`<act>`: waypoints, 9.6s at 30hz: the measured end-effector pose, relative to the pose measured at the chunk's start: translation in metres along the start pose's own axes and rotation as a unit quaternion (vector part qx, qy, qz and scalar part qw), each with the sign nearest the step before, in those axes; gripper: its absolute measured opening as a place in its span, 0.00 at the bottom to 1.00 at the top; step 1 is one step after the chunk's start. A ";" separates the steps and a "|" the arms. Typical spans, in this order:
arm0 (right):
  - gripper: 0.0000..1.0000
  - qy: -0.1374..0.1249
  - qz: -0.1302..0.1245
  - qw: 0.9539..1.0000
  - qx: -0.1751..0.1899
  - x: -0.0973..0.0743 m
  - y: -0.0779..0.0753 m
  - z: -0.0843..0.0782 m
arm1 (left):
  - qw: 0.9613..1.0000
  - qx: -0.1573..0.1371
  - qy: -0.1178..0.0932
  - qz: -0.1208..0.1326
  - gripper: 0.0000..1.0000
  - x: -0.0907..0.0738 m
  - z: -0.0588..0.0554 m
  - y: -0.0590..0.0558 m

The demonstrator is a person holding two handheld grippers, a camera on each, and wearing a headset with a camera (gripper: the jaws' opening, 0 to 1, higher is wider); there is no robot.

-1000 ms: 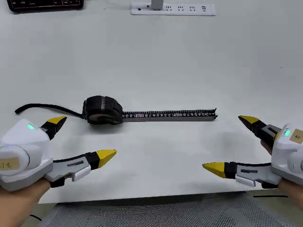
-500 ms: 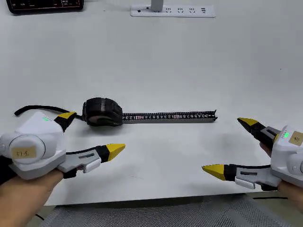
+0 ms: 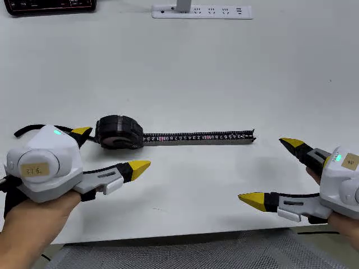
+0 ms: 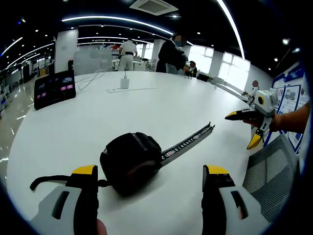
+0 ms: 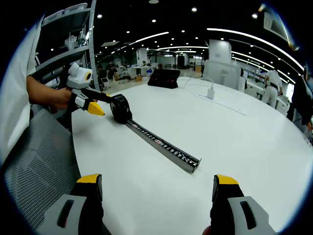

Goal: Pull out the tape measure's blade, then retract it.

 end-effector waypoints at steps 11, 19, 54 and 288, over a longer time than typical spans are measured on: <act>0.91 0.001 0.002 1.000 0.002 -0.001 0.002 -0.001 | 1.000 -0.014 -0.004 0.005 0.84 0.004 0.000 -0.003; 0.87 0.005 0.010 1.000 0.000 0.002 0.003 -0.002 | 1.000 -0.021 -0.002 0.017 0.82 0.006 0.000 -0.003; 0.62 0.028 0.024 0.998 -0.058 0.012 -0.040 0.006 | 0.988 -0.101 -0.008 0.113 0.70 0.020 0.007 -0.001; 0.10 0.065 0.235 0.949 -0.200 0.148 -0.009 0.072 | 0.968 -0.195 -0.023 0.157 0.55 0.026 0.005 0.016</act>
Point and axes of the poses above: the centre of the closed fingertips' face, and the gripper's own axes: x roughly forward along the fingers, y roughly to its left, z roughly out of its top, the point moved 7 cm from there along -x, roughly backward along the fingers, and after that the axes turned 3 degrees about -x, right-handed, at the moved point
